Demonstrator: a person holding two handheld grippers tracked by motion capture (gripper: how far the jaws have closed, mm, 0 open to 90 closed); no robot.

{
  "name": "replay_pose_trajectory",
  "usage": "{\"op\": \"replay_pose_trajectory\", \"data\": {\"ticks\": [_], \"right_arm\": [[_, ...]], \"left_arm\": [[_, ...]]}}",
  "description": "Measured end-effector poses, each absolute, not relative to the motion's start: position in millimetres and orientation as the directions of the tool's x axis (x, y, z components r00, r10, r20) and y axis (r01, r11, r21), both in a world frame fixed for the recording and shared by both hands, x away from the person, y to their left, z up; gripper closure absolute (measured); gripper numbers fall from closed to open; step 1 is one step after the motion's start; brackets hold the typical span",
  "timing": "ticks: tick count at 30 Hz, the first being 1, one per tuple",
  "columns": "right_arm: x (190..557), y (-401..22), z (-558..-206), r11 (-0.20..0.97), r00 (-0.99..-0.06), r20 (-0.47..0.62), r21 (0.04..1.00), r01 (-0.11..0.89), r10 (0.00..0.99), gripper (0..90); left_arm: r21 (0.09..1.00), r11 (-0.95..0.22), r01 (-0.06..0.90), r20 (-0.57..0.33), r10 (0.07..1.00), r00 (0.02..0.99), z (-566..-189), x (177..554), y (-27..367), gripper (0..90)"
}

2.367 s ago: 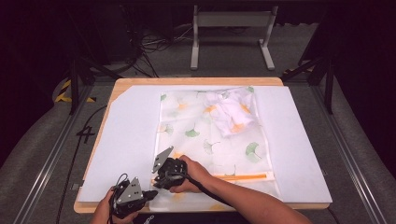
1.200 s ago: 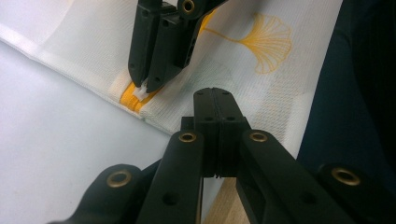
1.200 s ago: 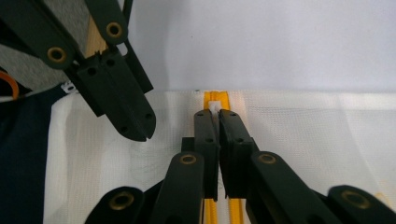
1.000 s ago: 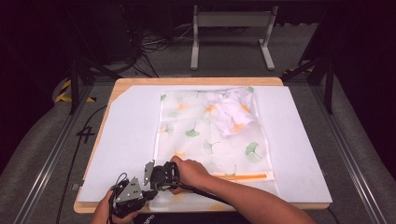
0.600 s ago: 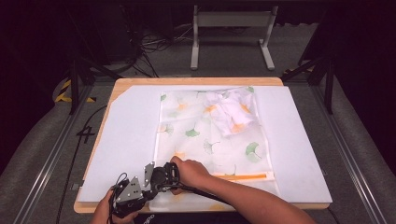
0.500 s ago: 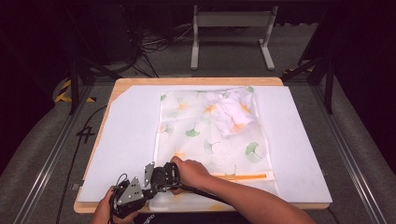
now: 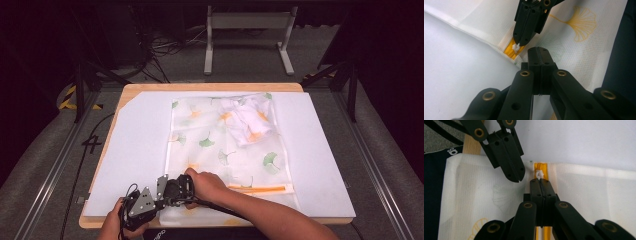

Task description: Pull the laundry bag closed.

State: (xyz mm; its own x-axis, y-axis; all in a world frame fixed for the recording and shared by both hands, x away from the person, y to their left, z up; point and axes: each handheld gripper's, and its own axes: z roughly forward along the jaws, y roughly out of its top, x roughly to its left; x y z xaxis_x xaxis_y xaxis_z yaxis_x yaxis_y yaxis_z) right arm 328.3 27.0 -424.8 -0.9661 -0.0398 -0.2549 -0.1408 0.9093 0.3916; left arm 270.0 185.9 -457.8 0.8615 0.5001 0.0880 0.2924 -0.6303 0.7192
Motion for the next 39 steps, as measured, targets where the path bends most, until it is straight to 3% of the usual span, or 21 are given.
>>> {"op": "replay_pose_trajectory", "data": {"ticks": [10, 20, 28, 39], "right_arm": [[326.6, 20.7, -427.4, 0.903, -0.963, -0.269, 0.405, -0.141, -0.03, 90.0], [328.7, 17.4, -428.2, 0.886, -0.968, -0.249, 0.445, -0.128, -0.015, 90.0], [328.4, 13.8, -430.1, 0.878, -0.971, -0.239, 0.466, -0.109, 0.007, 90.0], [324.8, 15.2, -430.2, 0.888, -0.964, -0.266, 0.444, -0.118, 0.004, 90.0]], "left_arm": [[0.732, -0.613, 0.296, 0.075, 0.505, 0.86, -458.3, 270.8, 189.0, 90.0], [0.8, -0.487, 0.35, 0.008, 0.593, 0.805, -450.7, 286.4, 196.9, 90.0], [0.764, -0.495, 0.414, -0.006, 0.637, 0.771, -458.4, 302.8, 182.8, 90.0], [0.751, -0.53, 0.395, 0.032, 0.626, 0.779, -460.2, 303.7, 181.6, 90.0]]}}
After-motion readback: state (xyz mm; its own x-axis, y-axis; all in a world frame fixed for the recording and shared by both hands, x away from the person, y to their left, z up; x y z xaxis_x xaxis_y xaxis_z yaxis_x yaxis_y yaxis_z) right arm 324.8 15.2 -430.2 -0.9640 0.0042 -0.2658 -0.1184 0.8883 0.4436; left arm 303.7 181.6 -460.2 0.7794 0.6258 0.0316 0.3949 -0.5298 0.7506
